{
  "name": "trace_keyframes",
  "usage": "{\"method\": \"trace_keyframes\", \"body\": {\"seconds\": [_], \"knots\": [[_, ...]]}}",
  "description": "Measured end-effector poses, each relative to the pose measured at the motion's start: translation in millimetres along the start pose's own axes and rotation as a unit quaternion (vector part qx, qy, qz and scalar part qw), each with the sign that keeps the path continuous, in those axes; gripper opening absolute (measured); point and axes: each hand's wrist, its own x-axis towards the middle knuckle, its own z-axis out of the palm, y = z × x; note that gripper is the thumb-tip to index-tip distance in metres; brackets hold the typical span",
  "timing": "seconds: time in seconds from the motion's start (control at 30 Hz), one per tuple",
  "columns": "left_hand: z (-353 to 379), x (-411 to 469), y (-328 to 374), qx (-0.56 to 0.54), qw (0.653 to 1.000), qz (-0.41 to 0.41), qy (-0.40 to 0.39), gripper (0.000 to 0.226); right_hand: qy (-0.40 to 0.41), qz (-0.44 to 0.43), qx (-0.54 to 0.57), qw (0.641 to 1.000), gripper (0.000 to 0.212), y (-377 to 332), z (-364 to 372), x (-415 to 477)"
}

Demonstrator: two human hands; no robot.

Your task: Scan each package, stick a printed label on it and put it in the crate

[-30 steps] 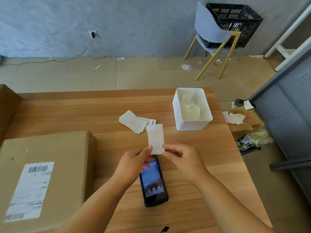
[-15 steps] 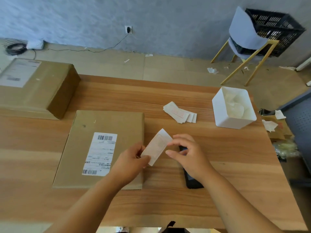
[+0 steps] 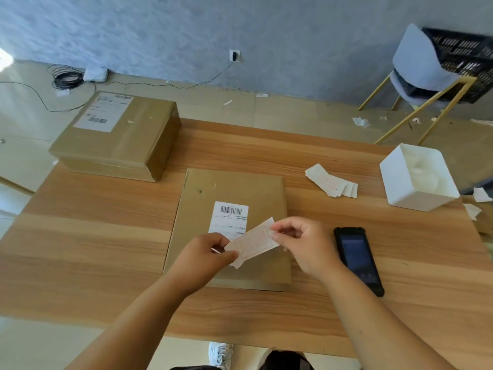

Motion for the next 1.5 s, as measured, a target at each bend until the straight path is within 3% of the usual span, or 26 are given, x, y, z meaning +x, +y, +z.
{"method": "trace_keyframes", "body": {"seconds": [0.2, 0.33, 0.47, 0.57, 0.67, 1.0, 1.2, 1.5], "knots": [[-22.1, 3.9, -10.1, -0.179, 0.982, -0.059, 0.028, 0.032, 0.023, 0.031, 0.06, 0.997, 0.027, -7.0, 29.0, 2.4], [-22.0, 14.4, -8.7, -0.213, 0.974, -0.057, 0.052, 0.015, 0.028, 0.052, 0.064, 0.996, 0.023, -9.8, 32.3, 7.3], [-21.1, 31.9, 0.6, -0.167, 0.982, -0.037, 0.081, 0.009, 0.048, 0.095, 0.067, 0.992, 0.013, -7.7, 23.7, 19.1], [-17.8, 50.2, 11.9, -0.073, 0.992, -0.015, 0.099, 0.006, 0.067, 0.115, 0.057, 0.989, 0.013, -5.9, 15.7, 33.4], [-12.2, 72.3, 23.2, -0.021, 0.993, -0.005, 0.119, 0.014, 0.091, 0.126, 0.024, 0.988, 0.015, -5.4, 8.0, 51.4], [-4.4, 123.2, 45.8, -0.023, 0.986, -0.046, 0.159, 0.011, 0.119, 0.097, -0.089, 0.984, 0.016, -6.2, -9.2, 110.0], [-1.0, 139.6, 47.0, -0.005, 0.987, -0.077, 0.143, 0.008, 0.097, 0.107, -0.087, 0.986, 0.018, -0.3, -10.1, 127.5], [-2.8, 152.6, 46.7, 0.091, 0.984, -0.087, 0.128, 0.017, 0.079, 0.092, -0.121, 0.985, 0.015, 7.9, -10.9, 135.1]]}}
